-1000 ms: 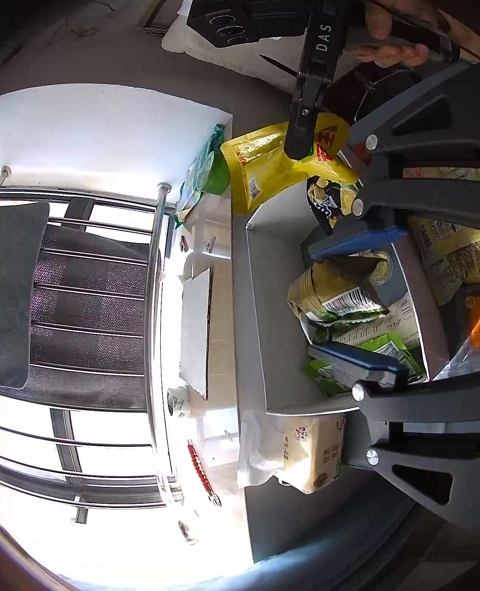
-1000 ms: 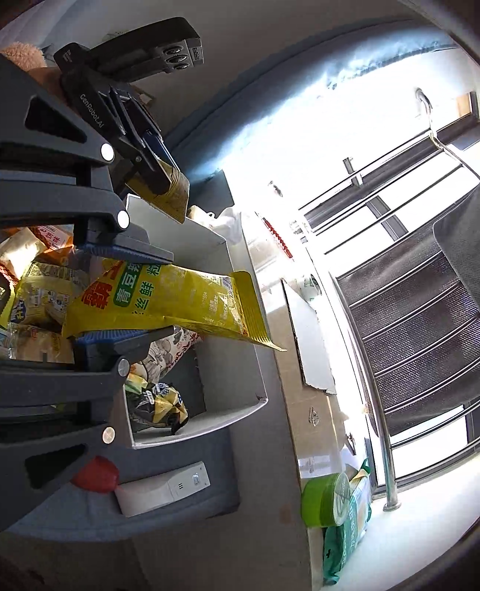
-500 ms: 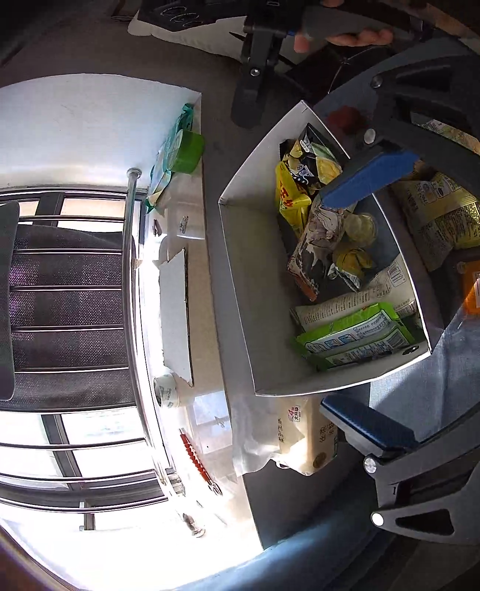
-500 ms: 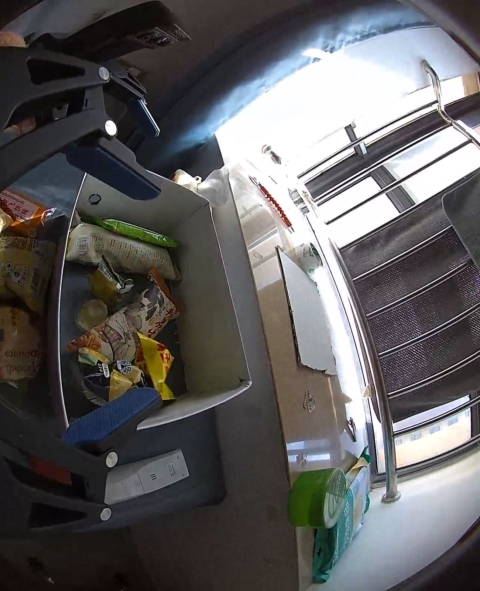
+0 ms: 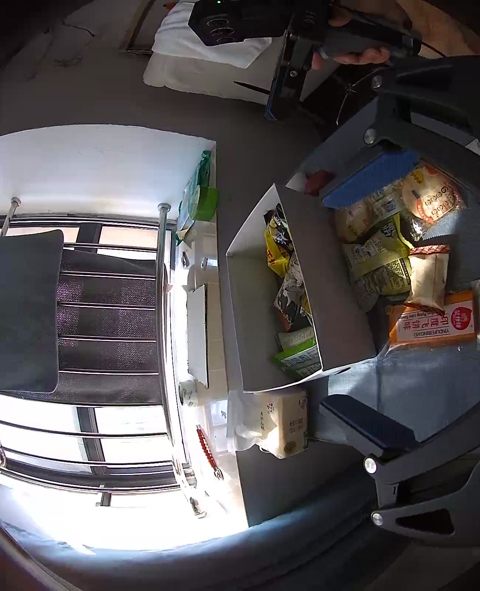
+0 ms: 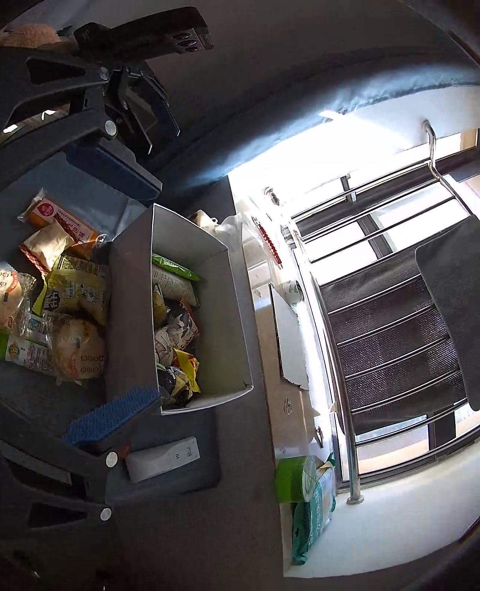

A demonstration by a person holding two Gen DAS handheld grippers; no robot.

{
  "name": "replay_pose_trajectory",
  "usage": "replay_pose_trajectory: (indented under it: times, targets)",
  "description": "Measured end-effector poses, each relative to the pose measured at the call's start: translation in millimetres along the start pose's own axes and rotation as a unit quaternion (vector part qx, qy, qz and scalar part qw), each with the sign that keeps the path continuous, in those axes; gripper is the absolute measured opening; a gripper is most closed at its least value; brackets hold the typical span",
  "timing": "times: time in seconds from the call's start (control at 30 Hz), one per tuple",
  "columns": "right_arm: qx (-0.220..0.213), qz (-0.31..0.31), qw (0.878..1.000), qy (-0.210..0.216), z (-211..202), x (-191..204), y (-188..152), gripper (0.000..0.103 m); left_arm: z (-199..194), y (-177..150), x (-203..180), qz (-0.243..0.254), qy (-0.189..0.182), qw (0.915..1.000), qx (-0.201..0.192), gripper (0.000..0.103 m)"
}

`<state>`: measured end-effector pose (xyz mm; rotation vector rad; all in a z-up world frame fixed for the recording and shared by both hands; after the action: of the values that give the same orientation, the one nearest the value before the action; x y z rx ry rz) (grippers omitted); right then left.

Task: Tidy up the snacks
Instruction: 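Release both packets into the white box and withdraw both tools, then grasp the orange cake packet with the left tool while the right tool grasps the round bread bun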

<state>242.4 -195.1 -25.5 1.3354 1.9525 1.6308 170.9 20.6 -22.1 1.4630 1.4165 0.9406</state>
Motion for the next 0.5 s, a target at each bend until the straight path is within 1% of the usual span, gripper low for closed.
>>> replay_pose_trajectory:
  times: [0.03,0.1,0.2,0.27,0.33,0.4,0.47,0.5]
  targets:
    - [-0.001,-0.005,1.000,0.001,-10.8,1.9,-9.9,0.103,-12.1,-8.5,-3.5,-0.003,0.000,1.0000,-0.005,0.103]
    - [-0.007,-0.011,1.000,-0.006,-32.0,4.1,-30.6,0.103,-32.6,-28.2,-10.1,-0.016,-0.006,0.9999,-0.003,0.103]
    - [-0.009,0.001,1.000,-0.015,-57.3,5.7,-62.0,0.103,-57.8,-58.4,-16.0,-0.042,-0.011,0.9990,0.003,0.103]
    - [-0.012,0.010,1.000,-0.023,-72.6,5.9,-81.7,0.103,-71.3,-75.8,-19.9,-0.048,-0.002,0.9988,0.007,0.103]
    - [-0.005,0.014,0.999,-0.032,-81.1,7.2,-98.5,0.103,-81.0,-89.8,-22.9,-0.055,0.001,0.9984,0.012,0.103]
    - [0.006,0.013,0.999,-0.031,-84.7,10.2,-112.6,0.103,-87.1,-100.0,-26.1,-0.056,-0.011,0.9983,0.017,0.103]
    - [0.018,0.011,0.999,-0.026,-83.0,11.6,-122.8,0.103,-88.9,-106.1,-25.2,-0.052,0.001,0.9985,0.018,0.103]
    - [0.022,0.008,0.999,-0.027,-81.0,12.3,-126.2,0.103,-87.3,-108.7,-25.9,-0.052,-0.001,0.9984,0.023,0.103]
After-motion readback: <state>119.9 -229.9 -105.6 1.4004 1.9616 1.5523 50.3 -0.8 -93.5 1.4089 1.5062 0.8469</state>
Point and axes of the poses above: each gripper's, at about its wrist camera, not at the fingertips, and z roughly the way its jaws point, x to its left, y to its top, the point moved 5 cm from there along z, roughly the way its jaws point, and after that the axes turned 10 degrees about -x, right-handed, at the moved point
